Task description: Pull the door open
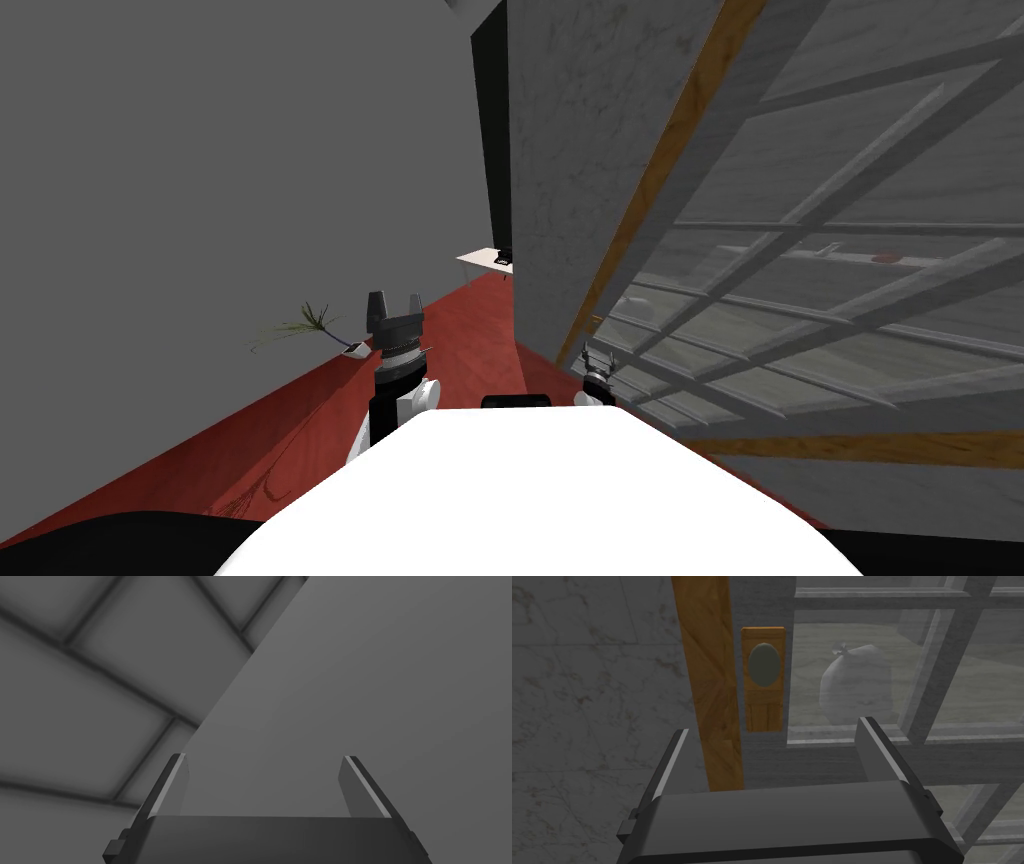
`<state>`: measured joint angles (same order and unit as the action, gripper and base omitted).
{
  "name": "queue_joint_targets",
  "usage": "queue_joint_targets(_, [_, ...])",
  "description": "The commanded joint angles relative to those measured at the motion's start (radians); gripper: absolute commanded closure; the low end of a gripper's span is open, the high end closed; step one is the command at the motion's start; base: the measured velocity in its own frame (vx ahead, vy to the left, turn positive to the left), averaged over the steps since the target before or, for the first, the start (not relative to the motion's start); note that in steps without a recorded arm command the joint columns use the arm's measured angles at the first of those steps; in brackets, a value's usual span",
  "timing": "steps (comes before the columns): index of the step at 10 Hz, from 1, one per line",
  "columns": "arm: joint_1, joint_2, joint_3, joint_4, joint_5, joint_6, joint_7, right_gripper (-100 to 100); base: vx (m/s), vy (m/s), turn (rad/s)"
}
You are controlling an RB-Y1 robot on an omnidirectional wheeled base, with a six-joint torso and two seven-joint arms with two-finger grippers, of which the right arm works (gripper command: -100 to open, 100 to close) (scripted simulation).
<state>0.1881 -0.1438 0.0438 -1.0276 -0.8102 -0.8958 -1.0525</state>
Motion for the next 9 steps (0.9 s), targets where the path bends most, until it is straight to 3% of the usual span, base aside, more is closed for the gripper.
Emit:
queue_joint_targets(1, [-0.007,-0.002,0.002,0.03,-0.018,-0.009,-0.021,-100,0.057,-0.073,0.1])
queue_joint_targets(4, [-0.024,-0.005,0.008,0.104,-0.064,-0.028,-0.069,-100,0.058,-0.076,0.169])
queue_joint_targets(5, [-0.02,-0.006,0.007,0.091,-0.053,-0.025,-0.061,-100,0.028,-0.047,0.039])
queue_joint_targets(9, [0.013,-0.07,0.02,0.136,-0.055,-0.054,-0.162,-100,0.145,0.011,0.006])
